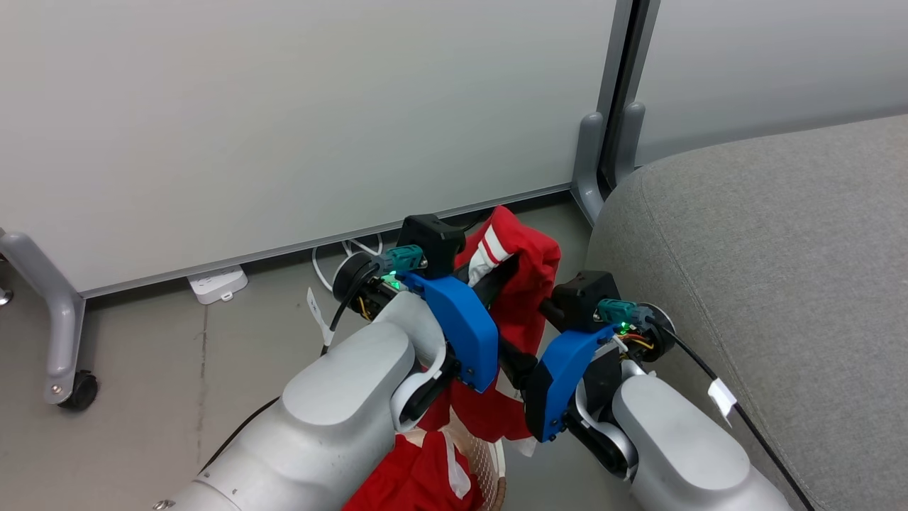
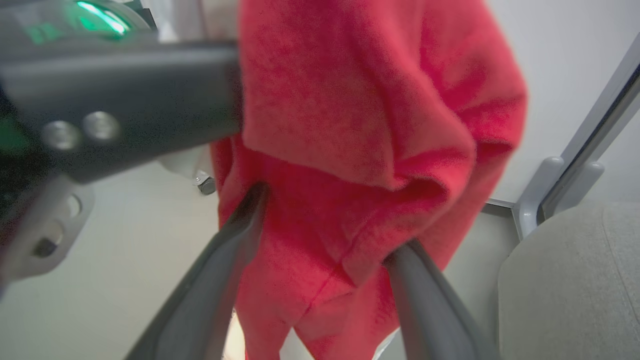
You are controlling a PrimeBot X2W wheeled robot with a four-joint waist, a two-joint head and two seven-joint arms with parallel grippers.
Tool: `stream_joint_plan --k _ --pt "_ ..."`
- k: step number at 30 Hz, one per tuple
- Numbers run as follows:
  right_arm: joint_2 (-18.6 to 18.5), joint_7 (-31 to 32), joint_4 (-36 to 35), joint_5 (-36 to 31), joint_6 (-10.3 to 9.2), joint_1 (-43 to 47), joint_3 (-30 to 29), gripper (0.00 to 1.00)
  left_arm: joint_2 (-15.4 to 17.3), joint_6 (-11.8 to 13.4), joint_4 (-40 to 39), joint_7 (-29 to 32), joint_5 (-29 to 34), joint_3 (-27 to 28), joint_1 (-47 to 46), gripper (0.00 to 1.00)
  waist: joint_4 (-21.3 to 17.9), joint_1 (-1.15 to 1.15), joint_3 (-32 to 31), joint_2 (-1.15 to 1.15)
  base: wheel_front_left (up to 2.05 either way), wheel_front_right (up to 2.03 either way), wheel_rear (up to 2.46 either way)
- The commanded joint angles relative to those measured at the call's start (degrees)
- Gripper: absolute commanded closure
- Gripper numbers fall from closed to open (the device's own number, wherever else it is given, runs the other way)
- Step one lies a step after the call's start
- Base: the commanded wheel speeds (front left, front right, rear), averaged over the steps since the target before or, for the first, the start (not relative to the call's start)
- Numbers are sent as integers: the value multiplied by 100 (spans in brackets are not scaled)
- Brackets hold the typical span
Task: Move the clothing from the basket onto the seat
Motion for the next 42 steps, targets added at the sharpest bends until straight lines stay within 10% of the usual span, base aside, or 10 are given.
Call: stream_joint_plan --k 1,5,6,8,42 --pt "-42 -61 122 68 -3 -158 134 0 12 -15 -10 -42 -49 -32 -112 100 -1 -1 0 0 0 0 0" --pt "-42 -232 462 233 -4 -361 454 0 12 -8 22 -82 -126 -107 -141 100 -6 -1 -8 0 0 0 0" --pt "-35 -284 546 271 -3 -402 517 20 12 -5 30 -90 -146 -123 -141 100 -6 -1 -13 0 0 0 0" --pt "-37 -419 689 272 -4 -476 635 100 12 4 45 -124 -180 -160 -151 100 -1 -1 -25 0 0 0 0" --pt "42 -1253 1731 641 -4 -849 1331 100 12 68 352 -377 -794 -511 -273 100 -48 -1 -169 0 0 0 0"
